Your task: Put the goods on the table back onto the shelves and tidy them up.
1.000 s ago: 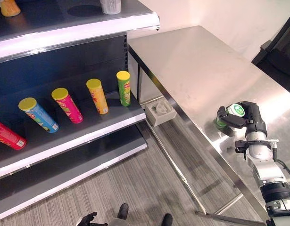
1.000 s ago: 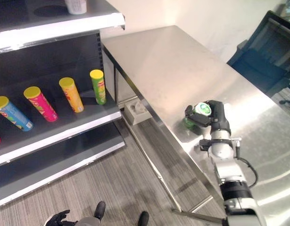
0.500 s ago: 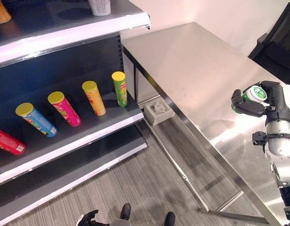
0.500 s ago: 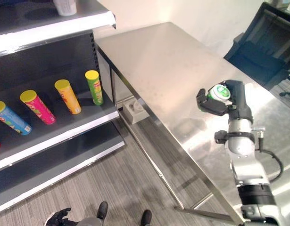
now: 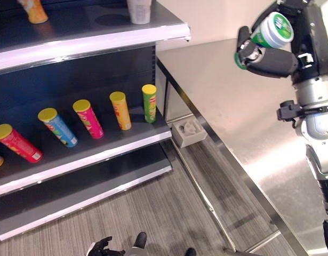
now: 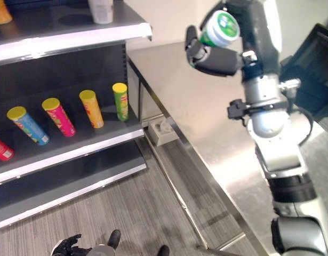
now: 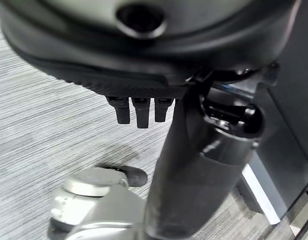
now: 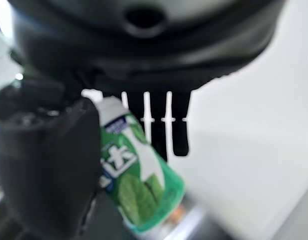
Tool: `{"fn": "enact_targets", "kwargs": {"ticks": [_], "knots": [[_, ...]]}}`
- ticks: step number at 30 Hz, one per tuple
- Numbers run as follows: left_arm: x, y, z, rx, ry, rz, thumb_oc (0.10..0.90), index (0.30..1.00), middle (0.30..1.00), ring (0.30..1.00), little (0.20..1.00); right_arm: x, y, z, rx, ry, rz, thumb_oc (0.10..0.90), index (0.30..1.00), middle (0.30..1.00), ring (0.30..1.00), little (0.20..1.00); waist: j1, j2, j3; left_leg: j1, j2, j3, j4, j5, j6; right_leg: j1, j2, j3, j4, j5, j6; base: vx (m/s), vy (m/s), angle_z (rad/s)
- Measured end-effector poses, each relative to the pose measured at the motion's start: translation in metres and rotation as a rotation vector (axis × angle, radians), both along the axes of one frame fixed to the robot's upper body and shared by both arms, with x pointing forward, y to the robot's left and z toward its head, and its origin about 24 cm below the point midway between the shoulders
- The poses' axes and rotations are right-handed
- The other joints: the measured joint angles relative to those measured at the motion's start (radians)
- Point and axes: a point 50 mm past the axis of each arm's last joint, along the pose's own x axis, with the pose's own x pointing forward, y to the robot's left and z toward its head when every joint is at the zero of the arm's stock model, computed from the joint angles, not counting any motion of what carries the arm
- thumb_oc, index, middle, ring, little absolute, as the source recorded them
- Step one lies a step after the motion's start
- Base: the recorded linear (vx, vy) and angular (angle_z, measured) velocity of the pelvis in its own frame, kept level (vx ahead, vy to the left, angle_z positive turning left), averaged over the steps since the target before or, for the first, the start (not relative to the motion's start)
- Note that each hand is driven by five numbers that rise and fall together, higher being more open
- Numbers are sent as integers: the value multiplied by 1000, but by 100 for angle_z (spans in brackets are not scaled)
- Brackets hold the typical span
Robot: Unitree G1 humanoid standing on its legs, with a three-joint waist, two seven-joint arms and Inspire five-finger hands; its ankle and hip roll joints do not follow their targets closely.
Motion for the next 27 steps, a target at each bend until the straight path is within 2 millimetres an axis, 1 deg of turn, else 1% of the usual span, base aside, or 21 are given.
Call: {"fn": "enact_targets", "kwargs": {"ticks": [1,2,3,4,5,6,7,8,10,11,12,13,16,18,19,21,22,23,25,26,27], "knots": [[0,0,0,-2,0,2,800,900,900,900,900,1,4,0,-10,1,23,400,300,300,300,300,16,2,1,-15,-1,-13,2,11,-13,8,5,-20,1,-1,-1,-136,30,59],[4,0,0,-3,-6,-3,800,900,900,900,900,2,4,3,-26,-2,17,400,300,300,300,300,15,2,1,-39,-9,-26,18,21,-26,12,4,-46,1,-6,1,-128,97,174],[23,-5,3,-9,-44,-30,800,900,900,900,900,-2,-3,14,-110,-22,-30,400,300,300,300,300,-4,18,1,-79,13,37,2,22,-36,27,-5,-152,-7,-26,-12,-93,103,183],[24,-3,4,-3,-47,-27,800,900,900,900,900,-4,0,15,-110,-28,-19,400,300,300,300,300,7,9,2,-92,36,153,7,-2,-2,29,-16,-190,1,-21,-21,-61,147,173],[23,1,4,8,-40,-26,800,900,900,900,900,-6,4,16,-122,-39,-5,400,300,300,300,300,11,-6,7,-113,69,304,46,-19,24,31,-31,-211,1,-21,-22,37,111,69],[16,5,3,18,-17,-16,800,900,900,900,900,-9,8,18,-130,-52,13,400,300,300,300,300,13,-8,6,-118,105,389,75,-19,24,36,-41,-224,1,-22,-20,102,213,73],[-1,6,-2,19,35,-11,800,900,900,900,900,-12,14,18,-130,-66,36,400,300,300,300,300,0,17,-4,-84,138,416,69,-11,13,70,-50,-246,1,-29,6,112,229,72],[-12,6,-4,18,67,-6,800,900,900,900,900,-11,17,16,-126,-69,44,400,300,300,300,300,-14,21,-8,-62,118,412,44,42,-24,93,-68,-263,1,-24,28,113,275,59],[-24,10,-7,30,118,9,800,900,900,900,900,-11,24,13,-129,-75,63,400,300,300,300,300,-16,-9,-22,-43,58,412,20,41,-2,99,-122,-261,1,-20,35,67,199,35],[-25,11,-7,38,135,0,800,900,900,900,900,-11,31,15,-161,-96,66,400,300,300,300,300,-22,-21,-26,-44,14,405,11,50,25,97,-164,-260,10,-10,22,53,168,38],[-22,11,-7,41,129,-6,800,900,900,900,900,-10,34,16,-186,-105,58,400,300,300,300,300,-17,-23,-27,-46,-5,395,13,43,37,93,-182,-257,19,-1,17,84,264,37],[-19,11,-7,42,123,-11,800,900,900,900,900,-8,39,18,-216,-108,50,400,300,300,300,300,-13,-24,-28,-45,-20,393,13,38,46,91,-199,-258,31,3,23,155,226,19],[-5,14,-3,62,82,-32,800,900,900,900,900,-5,45,19,-265,-127,27,400,300,300,300,300,15,-23,-30,-40,-58,375,15,21,73,88,-242,-254,93,10,33,133,254,19],[-3,12,-2,61,74,-49,800,900,900,900,900,2,50,18,-287,-118,9,400,300,300,300,300,11,-3,-37,-24,-61,366,15,14,84,60,-277,-247,196,7,37,-49,141,20],[-1,13,-1,65,66,-54,800,900,900,900,900,4,50,18,-288,-118,1,400,300,300,300,300,12,-2,-37,-21,-67,360,15,10,89,57,-288,-246,223,7,37,-61,63,24],[13,15,3,78,30,-84,800,900,900,900,900,10,43,20,-296,-118,-56,400,300,300,300,300,6,9,-30,-20,-69,332,16,10,113,4,-320,-200,344,-11,46,6,-13,41],[24,18,8,90,-5,-91,800,900,900,900,900,15,40,19,-302,-100,-80,400,300,300,300,300,7,15,-27,-21,-66,305,14,8,121,-39,-285,-93,353,-69,80,89,-77,71],[31,20,12,82,-39,-89,800,900,900,900,900,21,43,24,-327,-96,-95,400,300,300,300,300,-16,30,-16,-22,-55,275,13,10,120,-74,-194,26,261,-110,114,116,-112,53],[32,20,13,73,-48,-71,800,900,900,900,900,27,45,29,-344,-105,-110,400,300,300,300,300,-14,30,-12,-21,-57,266,7,8,121,-134,-125,105,167,-103,107,93,-98,35],[32,21,13,73,-47,-72,800,900,900,900,900,30,43,31,-348,-100,-128,400,300,300,300,300,-21,28,-11,-19,-61,248,6,16,109,-142,-106,124,119,-51,76,110,-93,73],[28,19,11,60,-46,-62,800,900,900,900,900,36,35,32,-338,-77,-170,400,300,300,300,300,-36,30,-14,-10,-65,202,-1,16,106,-99,-95,109,73,4,51,160,-126,68]]}}
